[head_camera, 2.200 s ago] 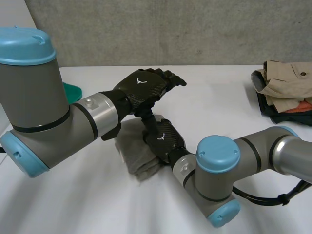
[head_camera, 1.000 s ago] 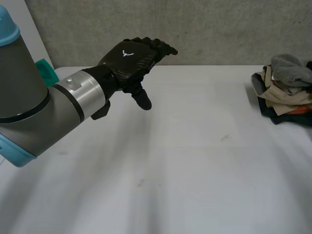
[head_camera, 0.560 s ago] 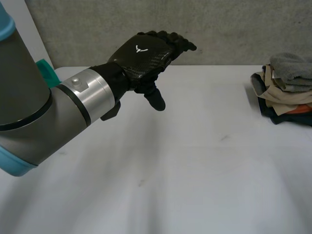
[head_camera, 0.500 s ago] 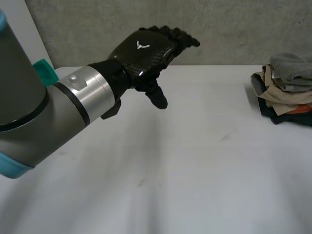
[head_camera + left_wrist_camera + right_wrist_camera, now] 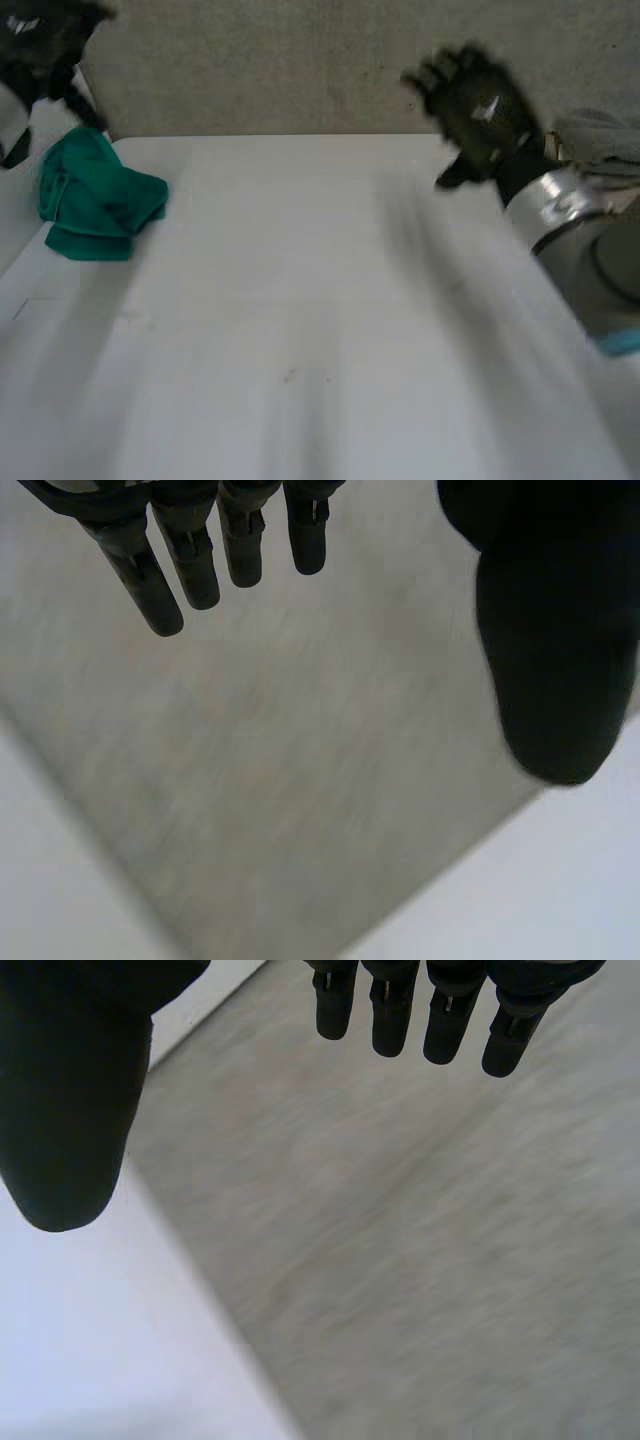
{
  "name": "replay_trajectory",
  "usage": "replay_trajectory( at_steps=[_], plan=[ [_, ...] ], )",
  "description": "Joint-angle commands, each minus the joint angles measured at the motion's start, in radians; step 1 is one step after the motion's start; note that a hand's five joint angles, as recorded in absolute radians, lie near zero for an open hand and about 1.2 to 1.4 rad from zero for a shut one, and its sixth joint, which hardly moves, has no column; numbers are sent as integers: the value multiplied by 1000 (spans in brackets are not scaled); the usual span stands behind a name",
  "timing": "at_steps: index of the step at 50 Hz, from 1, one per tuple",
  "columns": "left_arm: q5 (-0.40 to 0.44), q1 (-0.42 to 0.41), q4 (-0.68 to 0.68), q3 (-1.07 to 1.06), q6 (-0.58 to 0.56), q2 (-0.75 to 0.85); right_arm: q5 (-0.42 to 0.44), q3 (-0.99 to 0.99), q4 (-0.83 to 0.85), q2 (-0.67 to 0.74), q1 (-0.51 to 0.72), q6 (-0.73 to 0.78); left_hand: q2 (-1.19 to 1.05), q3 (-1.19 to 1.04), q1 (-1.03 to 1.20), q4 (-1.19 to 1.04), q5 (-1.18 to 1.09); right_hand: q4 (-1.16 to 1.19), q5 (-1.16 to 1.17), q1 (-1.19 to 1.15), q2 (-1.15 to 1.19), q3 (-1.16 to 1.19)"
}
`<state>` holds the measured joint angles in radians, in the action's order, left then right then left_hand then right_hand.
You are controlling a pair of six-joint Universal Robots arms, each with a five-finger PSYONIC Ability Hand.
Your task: Fold the laundry.
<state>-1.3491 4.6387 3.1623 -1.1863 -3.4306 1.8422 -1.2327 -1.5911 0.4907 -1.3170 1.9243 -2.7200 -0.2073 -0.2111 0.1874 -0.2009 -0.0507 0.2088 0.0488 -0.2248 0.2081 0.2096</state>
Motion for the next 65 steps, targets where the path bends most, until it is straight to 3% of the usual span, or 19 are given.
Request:
replay_trajectory(
  at_steps=[1,6,13,27,33,36,42,45,49,53,57,61,65],
  plan=[
    [14,135,141,89,-307,332,-8,-62,-167,56,8,97,9,12,11,2,26,-34,-49,50,-34,-35],
    [88,176,260,181,-371,532,-4,-110,-182,65,7,137,11,15,9,5,29,-34,-49,50,-34,-35],
    [209,221,278,276,-372,707,-1,-188,-182,68,-1,137,11,15,9,5,29,-34,-49,50,-34,-35],
    [226,232,269,316,-374,765,4,-234,-181,68,-4,137,-38,-35,58,-45,-20,-34,-49,50,-34,-35],
    [238,233,255,375,-374,824,3,-236,-181,68,-5,137,-203,-199,223,-209,-185,-34,-49,50,-34,-35],
    [240,233,248,424,-374,868,4,-236,-181,68,-10,137,-390,-386,410,-397,-372,-34,-49,50,-34,-35],
    [223,222,246,471,-371,904,1,-234,-181,68,-25,138,-1187,-1183,1207,-1194,-1169,-34,-49,50,-34,-35],
    [211,212,252,461,-371,896,1,-233,-181,68,-27,138,-1189,-1185,1209,-1195,-1171,-34,-49,50,-34,-35],
    [145,170,254,430,-366,838,-1,-233,-181,68,-28,138,-1189,-1185,1209,-1195,-1171,-34,-49,50,-34,-35],
    [108,137,249,315,-314,642,-1,-230,-181,67,-39,137,-1189,-1185,1209,-1195,-1171,-34,-49,50,-34,-35],
    [111,71,260,180,-178,435,-2,-228,-181,56,-47,132,-1189,-1185,1209,-1195,-1171,-34,-49,50,-34,-35],
    [110,-56,251,59,26,226,-5,-225,-181,44,-51,126,-1189,-1185,1209,-1195,-1171,-34,-49,50,-34,-35],
    [113,-165,255,-48,144,97,-8,-227,-181,19,-77,124,-1189,-1185,1209,-1195,-1171,-34,-49,50,-34,-35]
  ],
)
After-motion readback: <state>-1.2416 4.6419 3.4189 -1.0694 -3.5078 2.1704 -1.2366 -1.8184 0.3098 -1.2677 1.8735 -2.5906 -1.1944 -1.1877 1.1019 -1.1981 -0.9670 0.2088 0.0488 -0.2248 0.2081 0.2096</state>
